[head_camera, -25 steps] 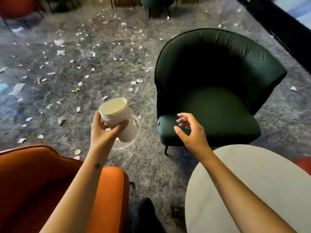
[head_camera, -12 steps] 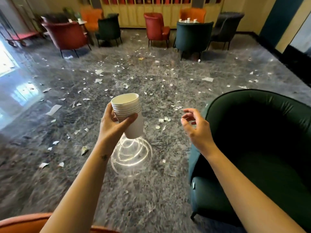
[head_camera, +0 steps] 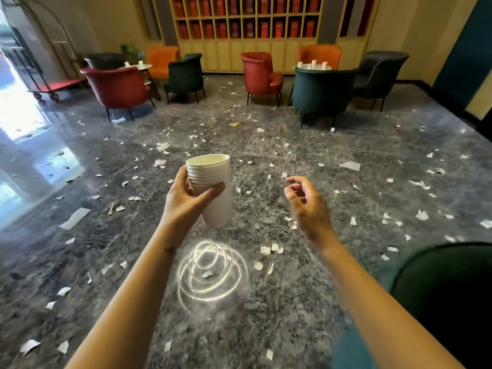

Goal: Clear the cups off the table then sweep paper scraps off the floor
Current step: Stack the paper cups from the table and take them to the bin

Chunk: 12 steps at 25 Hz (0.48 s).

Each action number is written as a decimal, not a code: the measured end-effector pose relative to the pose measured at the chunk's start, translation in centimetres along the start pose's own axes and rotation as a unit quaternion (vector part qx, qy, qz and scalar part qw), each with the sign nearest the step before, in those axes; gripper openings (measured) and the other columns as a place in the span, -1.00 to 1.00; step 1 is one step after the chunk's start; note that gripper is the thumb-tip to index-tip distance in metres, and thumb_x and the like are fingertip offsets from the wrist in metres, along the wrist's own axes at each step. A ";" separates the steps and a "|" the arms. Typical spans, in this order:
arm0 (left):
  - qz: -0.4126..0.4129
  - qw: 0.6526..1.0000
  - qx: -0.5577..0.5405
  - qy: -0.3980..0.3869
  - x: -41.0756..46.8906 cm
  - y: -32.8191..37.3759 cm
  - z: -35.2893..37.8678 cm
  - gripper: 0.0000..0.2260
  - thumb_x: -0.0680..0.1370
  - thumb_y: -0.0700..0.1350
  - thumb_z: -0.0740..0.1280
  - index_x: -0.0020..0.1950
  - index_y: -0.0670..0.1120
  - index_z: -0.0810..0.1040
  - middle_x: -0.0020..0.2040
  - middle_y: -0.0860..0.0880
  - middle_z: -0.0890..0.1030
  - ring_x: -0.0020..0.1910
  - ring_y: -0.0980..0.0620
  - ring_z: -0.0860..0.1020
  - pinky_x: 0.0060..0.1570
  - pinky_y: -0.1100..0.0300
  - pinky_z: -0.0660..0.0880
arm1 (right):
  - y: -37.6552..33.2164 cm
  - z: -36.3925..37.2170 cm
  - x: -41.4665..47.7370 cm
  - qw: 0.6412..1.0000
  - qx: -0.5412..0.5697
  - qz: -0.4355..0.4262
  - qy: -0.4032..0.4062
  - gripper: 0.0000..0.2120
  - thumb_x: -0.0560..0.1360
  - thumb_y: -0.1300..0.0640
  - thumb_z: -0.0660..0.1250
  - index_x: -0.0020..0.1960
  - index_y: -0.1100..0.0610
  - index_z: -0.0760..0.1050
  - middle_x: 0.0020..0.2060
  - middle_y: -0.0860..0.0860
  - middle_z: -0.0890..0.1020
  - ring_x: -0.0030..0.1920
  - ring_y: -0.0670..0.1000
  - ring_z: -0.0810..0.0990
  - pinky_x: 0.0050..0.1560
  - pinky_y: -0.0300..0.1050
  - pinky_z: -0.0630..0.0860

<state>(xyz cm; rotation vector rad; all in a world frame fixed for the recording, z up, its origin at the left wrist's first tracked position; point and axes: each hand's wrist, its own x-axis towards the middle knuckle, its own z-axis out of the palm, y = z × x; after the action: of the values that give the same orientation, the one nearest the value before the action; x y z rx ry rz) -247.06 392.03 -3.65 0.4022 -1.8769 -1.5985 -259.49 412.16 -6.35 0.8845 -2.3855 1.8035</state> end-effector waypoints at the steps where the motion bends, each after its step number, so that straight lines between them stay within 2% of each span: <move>1: 0.000 1.000 -0.003 -0.007 3.1 -0.3 1.1 -0.40 0.17 0.15 0.52 0.18 0.09 0.49 0.06 0.02 0.65 0.04 0.06 0.61 0.02 0.15 0.54 | 0.7 -0.2 3.4 1.000 0.001 0.000 -0.001 -0.74 0.52 0.00 0.20 0.16 0.07 0.46 -0.16 -0.21 0.50 -0.14 -0.24 0.50 -0.23 -0.53 0.40; 3: 0.003 1.000 -0.010 -0.018 7.9 -0.8 2.8 -0.45 0.18 0.15 0.52 0.13 0.12 0.49 0.01 0.08 0.66 -0.01 0.14 0.62 -0.05 0.24 0.54 | 1.8 -0.5 9.1 1.000 -0.003 0.003 0.008 -0.79 0.58 0.08 0.21 0.17 0.11 0.46 -0.16 -0.19 0.50 -0.16 -0.21 0.50 -0.27 -0.54 0.39; 6: -0.004 1.000 -0.011 -0.018 16.3 -2.9 4.5 -0.42 0.18 0.13 0.51 0.15 0.08 0.48 0.00 0.08 0.66 -0.03 0.17 0.61 -0.08 0.30 0.53 | 4.3 0.2 18.0 1.000 -0.018 0.009 0.023 -0.79 0.59 0.10 0.20 0.20 0.11 0.46 -0.12 -0.10 0.52 -0.15 -0.25 0.48 -0.27 -0.49 0.37; 9: -0.006 0.999 -0.006 -0.033 26.1 -6.7 5.9 -0.45 0.18 0.13 0.52 0.13 0.11 0.49 0.01 0.09 0.66 -0.02 0.18 0.61 -0.10 0.31 0.52 | 8.5 2.4 26.5 0.999 -0.030 0.023 0.024 -0.78 0.59 0.07 0.20 0.20 0.08 0.46 -0.12 -0.18 0.49 -0.13 -0.29 0.47 -0.25 -0.45 0.36; 12: -0.003 0.999 -0.018 -0.050 36.4 -10.9 7.2 -0.47 0.20 0.12 0.53 0.12 0.12 0.50 0.01 0.10 0.66 0.00 0.15 0.62 -0.09 0.29 0.53 | 12.9 5.5 35.9 0.998 -0.032 0.035 0.035 -0.78 0.59 0.07 0.21 0.20 0.08 0.46 -0.13 -0.22 0.47 -0.14 -0.28 0.47 -0.29 -0.52 0.35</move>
<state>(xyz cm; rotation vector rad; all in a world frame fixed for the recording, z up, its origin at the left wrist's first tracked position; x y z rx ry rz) -280.88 373.29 -4.91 0.3182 -1.9201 -1.6817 -293.69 394.34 -7.08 0.7264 -2.4448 1.7399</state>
